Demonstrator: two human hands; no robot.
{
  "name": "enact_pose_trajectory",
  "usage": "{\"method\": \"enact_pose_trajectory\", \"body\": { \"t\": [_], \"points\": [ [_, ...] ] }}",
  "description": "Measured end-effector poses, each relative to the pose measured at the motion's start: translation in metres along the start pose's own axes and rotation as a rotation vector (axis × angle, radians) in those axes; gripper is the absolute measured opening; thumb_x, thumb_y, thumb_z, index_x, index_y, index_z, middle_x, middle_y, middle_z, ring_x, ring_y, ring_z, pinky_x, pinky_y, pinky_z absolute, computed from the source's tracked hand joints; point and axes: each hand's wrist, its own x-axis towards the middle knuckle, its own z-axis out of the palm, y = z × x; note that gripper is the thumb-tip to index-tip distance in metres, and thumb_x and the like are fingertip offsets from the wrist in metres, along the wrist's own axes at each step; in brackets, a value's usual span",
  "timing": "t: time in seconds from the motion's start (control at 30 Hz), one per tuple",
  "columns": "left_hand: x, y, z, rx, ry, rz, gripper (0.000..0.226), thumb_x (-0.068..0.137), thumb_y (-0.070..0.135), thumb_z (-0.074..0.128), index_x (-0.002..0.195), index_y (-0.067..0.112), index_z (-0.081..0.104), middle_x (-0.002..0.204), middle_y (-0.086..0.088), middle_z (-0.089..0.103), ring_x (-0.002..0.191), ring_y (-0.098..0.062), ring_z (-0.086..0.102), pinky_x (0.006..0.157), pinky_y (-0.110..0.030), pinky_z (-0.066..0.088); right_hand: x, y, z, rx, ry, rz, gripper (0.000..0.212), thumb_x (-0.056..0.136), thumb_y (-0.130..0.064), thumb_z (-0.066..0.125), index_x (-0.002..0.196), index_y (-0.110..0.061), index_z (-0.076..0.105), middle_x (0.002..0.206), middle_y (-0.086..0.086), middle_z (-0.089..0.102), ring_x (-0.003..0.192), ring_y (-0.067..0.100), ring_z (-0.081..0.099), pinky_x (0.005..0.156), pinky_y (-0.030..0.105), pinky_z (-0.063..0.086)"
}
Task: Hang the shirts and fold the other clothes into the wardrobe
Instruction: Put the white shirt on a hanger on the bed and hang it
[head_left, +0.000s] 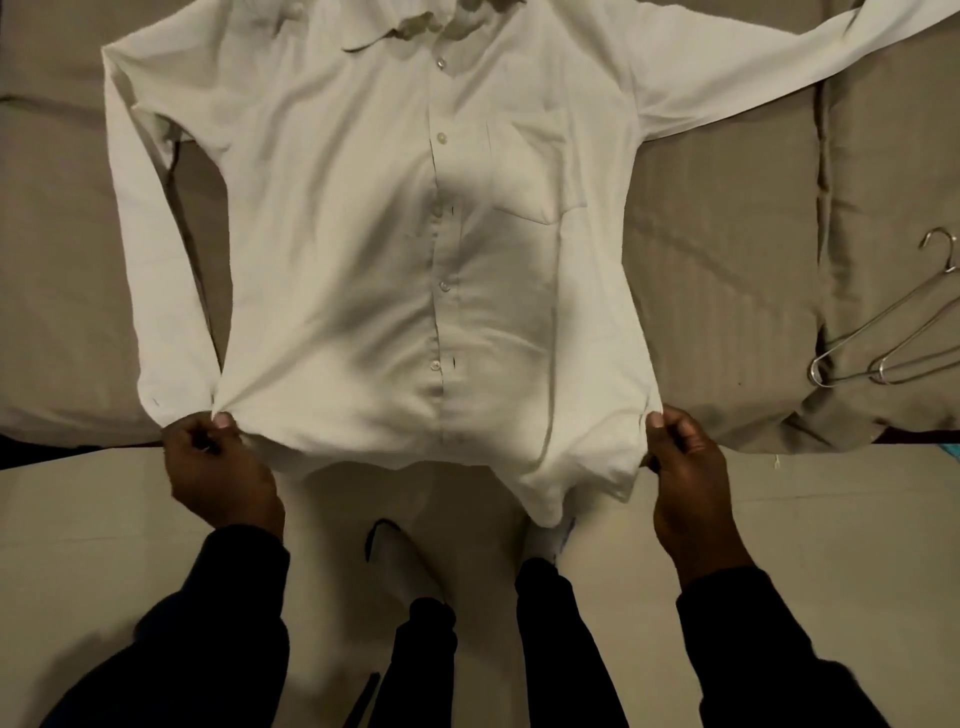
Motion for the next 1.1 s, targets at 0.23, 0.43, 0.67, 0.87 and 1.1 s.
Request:
{"method": "enact_pose_trajectory", "body": {
  "t": [0.23, 0.43, 0.67, 0.87, 1.1],
  "points": [
    [-0.084, 0.027, 0.033, -0.162, -0.206, -0.516, 0.050, 0.090, 0.038, 0.072, 0.112, 0.000, 0.049, 0.107, -0.016, 0.057, 0.093, -0.028, 0.058, 0.081, -0.036, 0.046, -0.014, 0.018, 0.025, -0.106, -0.036, 0.012, 0.009, 0.099, -0.024, 0.060, 0.095, -0.022, 0.068, 0.082, -0.006, 0.067, 0.071, -0.001, 0.058, 0.067, 0.016, 0.046],
    [-0.094, 0.022, 0.049, -0.465, -0.292, -0.704, 0.029, 0.107, 0.030, 0.043, 0.089, 0.011, 0.054, 0.075, -0.009, 0.056, 0.063, -0.017, 0.058, 0.066, -0.031, 0.053, -0.012, 0.015, 0.013, -0.065, 0.008, -0.041, 0.010, 0.096, -0.009, 0.062, 0.095, -0.014, 0.071, 0.074, -0.012, 0.070, 0.073, 0.000, 0.061, 0.070, 0.013, 0.050],
    [-0.072, 0.001, 0.026, -0.284, -0.083, -0.480, 0.028, 0.106, 0.033, 0.040, 0.091, 0.014, 0.054, 0.069, -0.002, 0.052, 0.047, -0.008, 0.048, 0.055, -0.029, 0.049, -0.005, 0.022, -0.013, -0.083, 0.133, -0.029, 0.024, 0.104, -0.016, 0.051, 0.085, -0.014, 0.065, 0.082, 0.004, 0.063, 0.078, 0.016, 0.055, 0.076, 0.033, 0.049],
    [-0.104, 0.013, 0.042, -0.362, -0.463, -0.769, 0.039, 0.106, 0.048, 0.035, 0.092, 0.017, 0.054, 0.090, -0.004, 0.058, 0.076, -0.018, 0.058, 0.065, -0.030, 0.053, -0.004, 0.037, -0.012, -0.197, -0.269, 0.129, 0.026, 0.094, -0.027, 0.066, 0.116, -0.015, 0.069, 0.108, -0.001, 0.074, 0.102, 0.015, 0.069, 0.087, 0.028, 0.054],
    [-0.132, 0.002, 0.052, -0.054, -0.229, -0.584, 0.023, 0.091, 0.019, 0.054, 0.106, 0.002, 0.052, 0.106, -0.020, 0.059, 0.087, -0.035, 0.062, 0.076, -0.045, 0.056, -0.003, 0.068, -0.052, -0.665, 0.278, 0.165, 0.018, 0.098, -0.006, 0.053, 0.098, -0.012, 0.070, 0.101, 0.016, 0.070, 0.097, 0.038, 0.062, 0.082, 0.038, 0.043]
  ]
}}
